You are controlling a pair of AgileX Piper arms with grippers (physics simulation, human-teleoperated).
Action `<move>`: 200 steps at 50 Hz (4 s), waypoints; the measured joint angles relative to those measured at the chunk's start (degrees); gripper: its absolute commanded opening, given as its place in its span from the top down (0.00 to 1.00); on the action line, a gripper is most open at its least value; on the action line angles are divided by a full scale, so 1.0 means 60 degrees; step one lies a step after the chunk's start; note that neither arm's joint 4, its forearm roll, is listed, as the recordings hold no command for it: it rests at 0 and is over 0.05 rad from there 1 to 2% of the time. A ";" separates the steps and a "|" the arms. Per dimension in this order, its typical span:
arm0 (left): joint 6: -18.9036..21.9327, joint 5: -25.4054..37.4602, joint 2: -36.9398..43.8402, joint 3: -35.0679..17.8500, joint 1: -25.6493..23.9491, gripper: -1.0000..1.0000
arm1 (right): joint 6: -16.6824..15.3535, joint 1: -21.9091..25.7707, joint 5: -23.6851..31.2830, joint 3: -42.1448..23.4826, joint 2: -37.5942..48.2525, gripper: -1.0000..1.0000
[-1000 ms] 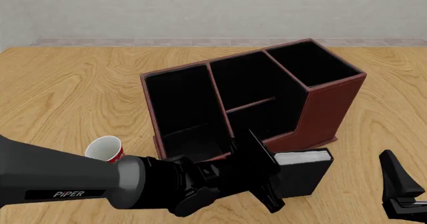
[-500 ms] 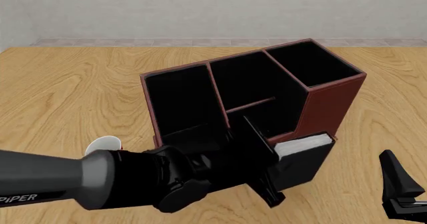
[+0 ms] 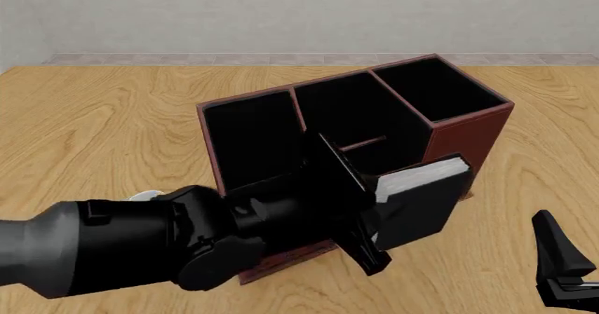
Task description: Pick up the book and place it in the back compartment of the caddy.
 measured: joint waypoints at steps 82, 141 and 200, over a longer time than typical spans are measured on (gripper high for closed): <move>0.0690 0.0558 -0.0124 -0.0574 0.1616 1.00 | -0.0002 0.0001 0.0001 0.0000 0.0000 0.00; 0.0568 -0.0518 0.1271 -0.0271 0.1869 1.00 | -0.0002 0.0001 0.0001 0.0000 0.0001 0.00; 0.0683 -0.0473 0.0402 0.0164 0.1748 0.00 | -0.0002 0.0001 0.0001 0.0000 0.0000 0.00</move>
